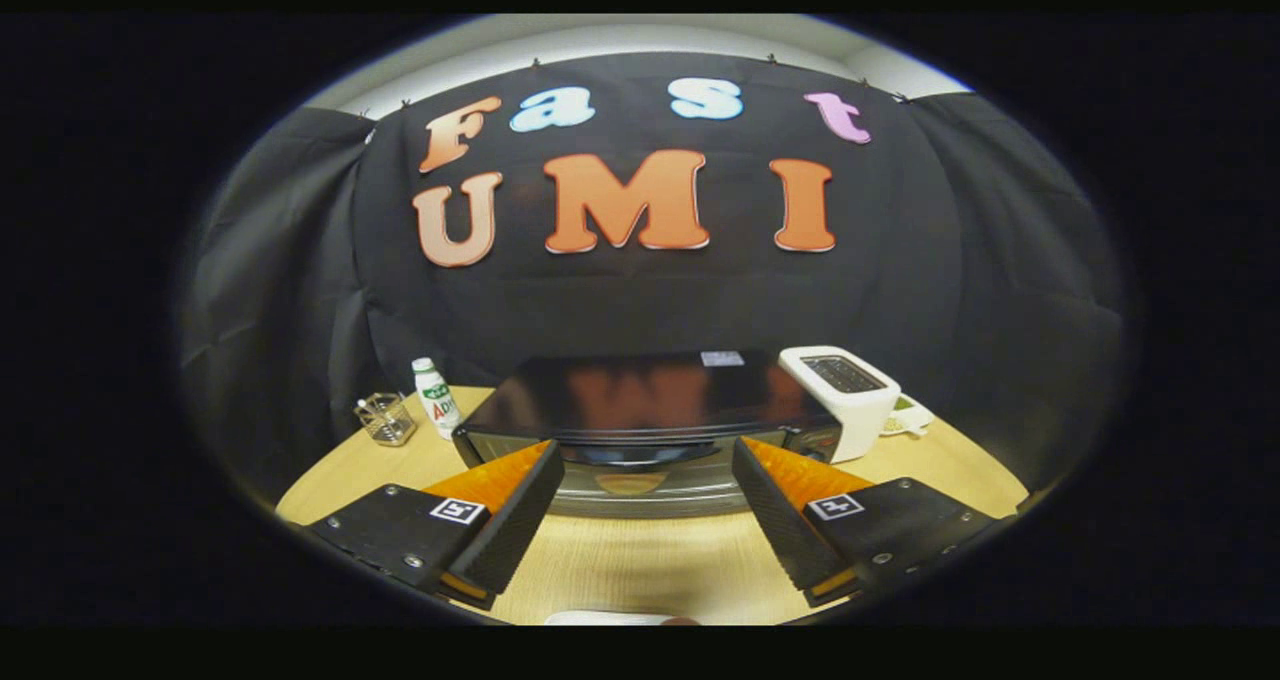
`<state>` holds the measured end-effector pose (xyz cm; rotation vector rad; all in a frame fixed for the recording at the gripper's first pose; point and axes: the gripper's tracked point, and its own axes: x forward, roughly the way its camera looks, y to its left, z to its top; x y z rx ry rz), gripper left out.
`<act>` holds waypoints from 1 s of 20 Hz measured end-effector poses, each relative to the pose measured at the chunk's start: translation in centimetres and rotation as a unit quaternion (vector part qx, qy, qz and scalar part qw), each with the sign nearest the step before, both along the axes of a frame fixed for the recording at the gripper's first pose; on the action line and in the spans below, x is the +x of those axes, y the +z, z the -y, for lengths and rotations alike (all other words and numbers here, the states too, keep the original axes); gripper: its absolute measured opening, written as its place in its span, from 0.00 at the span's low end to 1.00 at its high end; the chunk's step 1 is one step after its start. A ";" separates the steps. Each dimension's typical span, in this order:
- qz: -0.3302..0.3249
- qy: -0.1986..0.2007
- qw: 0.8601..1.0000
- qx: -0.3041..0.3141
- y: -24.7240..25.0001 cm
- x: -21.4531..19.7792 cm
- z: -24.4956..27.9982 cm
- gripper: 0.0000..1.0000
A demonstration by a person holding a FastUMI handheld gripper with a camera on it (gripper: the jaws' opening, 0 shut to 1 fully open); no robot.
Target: Open the toaster oven, put the food inside, and close the toaster oven door.
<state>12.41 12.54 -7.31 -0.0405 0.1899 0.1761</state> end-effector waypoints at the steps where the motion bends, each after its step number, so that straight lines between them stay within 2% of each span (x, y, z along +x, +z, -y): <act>1: 0.007 0.001 1.000 0.002 1.3 -1.2 0.8 1.00; 5: 0.068 -0.002 0.998 0.000 7.1 -6.3 4.8 1.00; 11: 0.121 -0.021 0.992 0.000 12.3 -13.1 11.0 1.00; 15: 0.162 -0.068 0.984 -0.025 15.4 -15.2 15.9 1.00; 20: 0.172 -0.087 0.981 -0.022 15.9 -16.2 17.7 1.00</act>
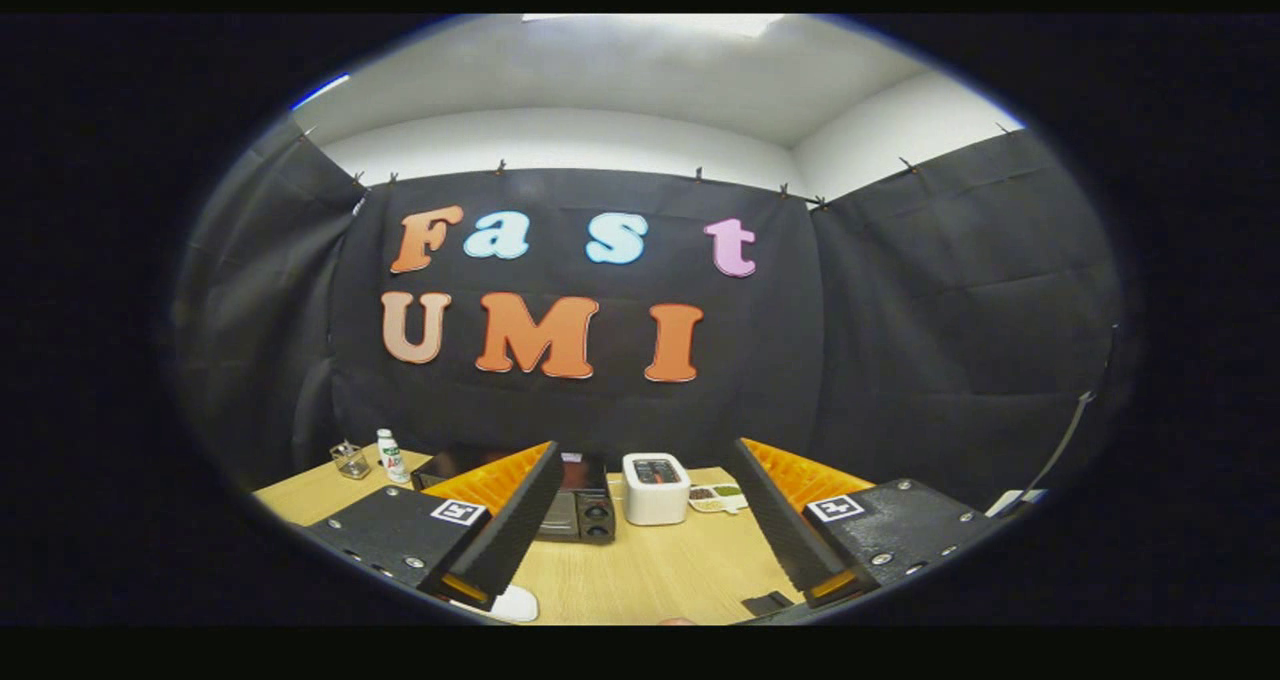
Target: Open the toaster oven, put the food inside, and close the toaster oven door.
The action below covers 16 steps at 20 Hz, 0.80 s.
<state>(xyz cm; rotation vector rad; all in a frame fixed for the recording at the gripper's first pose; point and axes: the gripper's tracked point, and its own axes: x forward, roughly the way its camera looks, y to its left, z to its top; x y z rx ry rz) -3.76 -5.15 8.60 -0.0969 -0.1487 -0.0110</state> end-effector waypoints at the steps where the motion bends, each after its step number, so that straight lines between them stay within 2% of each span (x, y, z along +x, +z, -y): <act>1: 0.000 0.000 1.000 0.005 -0.1 0.1 0.0 1.00; 16: -0.016 0.020 1.000 0.018 -1.6 1.6 -0.9 1.00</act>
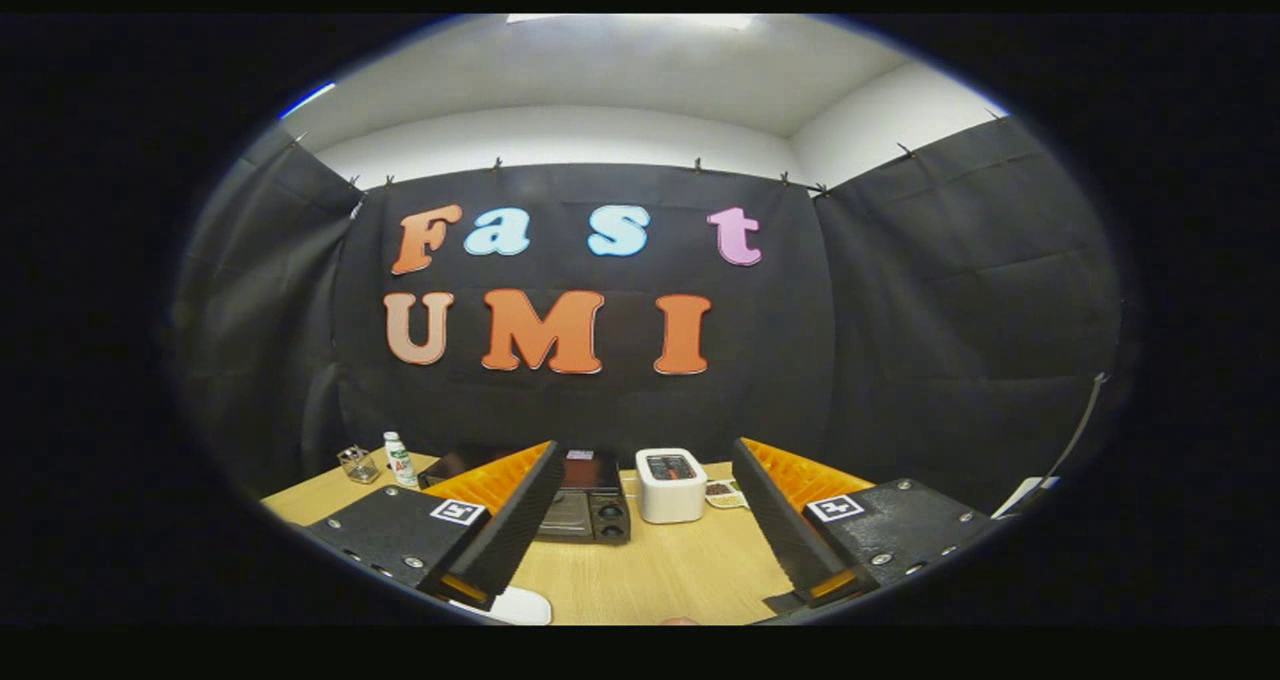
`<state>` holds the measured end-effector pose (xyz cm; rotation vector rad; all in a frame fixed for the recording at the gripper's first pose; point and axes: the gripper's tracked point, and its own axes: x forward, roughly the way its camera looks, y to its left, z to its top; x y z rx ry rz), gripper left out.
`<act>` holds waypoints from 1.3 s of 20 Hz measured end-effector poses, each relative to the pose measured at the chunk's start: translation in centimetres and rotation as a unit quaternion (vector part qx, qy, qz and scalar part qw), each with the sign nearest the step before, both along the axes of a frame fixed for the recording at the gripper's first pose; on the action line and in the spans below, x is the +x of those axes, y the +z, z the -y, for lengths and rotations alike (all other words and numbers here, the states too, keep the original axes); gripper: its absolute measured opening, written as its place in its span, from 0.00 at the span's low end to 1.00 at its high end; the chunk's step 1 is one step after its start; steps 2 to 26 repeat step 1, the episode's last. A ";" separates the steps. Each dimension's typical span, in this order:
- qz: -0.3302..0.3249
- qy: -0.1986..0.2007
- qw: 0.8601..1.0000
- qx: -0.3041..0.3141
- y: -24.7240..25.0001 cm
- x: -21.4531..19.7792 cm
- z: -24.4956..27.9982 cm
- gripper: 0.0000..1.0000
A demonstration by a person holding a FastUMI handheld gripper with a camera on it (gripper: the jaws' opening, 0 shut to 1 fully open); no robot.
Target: Open the toaster oven, put the food inside, and close the toaster oven door.
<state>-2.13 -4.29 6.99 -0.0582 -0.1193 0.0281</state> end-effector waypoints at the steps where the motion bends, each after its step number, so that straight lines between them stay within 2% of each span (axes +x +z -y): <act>1: -0.002 0.000 1.000 0.000 -0.2 0.0 -0.1 1.00; 26: -0.002 0.000 1.000 0.000 -0.2 0.0 -0.1 1.00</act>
